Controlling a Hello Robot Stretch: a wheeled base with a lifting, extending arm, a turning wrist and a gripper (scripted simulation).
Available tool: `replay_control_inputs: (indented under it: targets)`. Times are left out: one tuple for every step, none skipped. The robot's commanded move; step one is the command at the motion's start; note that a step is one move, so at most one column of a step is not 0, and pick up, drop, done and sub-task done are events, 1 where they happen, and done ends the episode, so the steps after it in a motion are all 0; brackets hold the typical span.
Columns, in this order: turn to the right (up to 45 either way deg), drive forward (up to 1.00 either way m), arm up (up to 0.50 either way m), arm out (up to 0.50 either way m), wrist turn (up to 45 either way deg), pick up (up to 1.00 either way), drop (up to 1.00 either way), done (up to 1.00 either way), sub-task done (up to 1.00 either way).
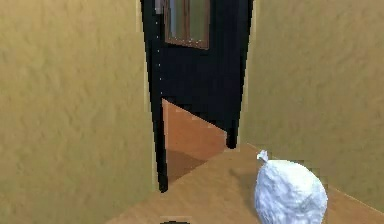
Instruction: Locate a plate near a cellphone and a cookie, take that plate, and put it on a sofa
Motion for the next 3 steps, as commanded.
replay_control_inputs:
  targets:
    - [0.0,1.00,0.00,0.00,0.0,0.00,0.00,0.00,0.00]
    - [0.0,0.45,0.00,0.00,0.0,0.00,0.00,0.00,0.00]
    - [-33.0,0.00,0.00,0.00,0.0,0.00,0.00,0.00,0.00]
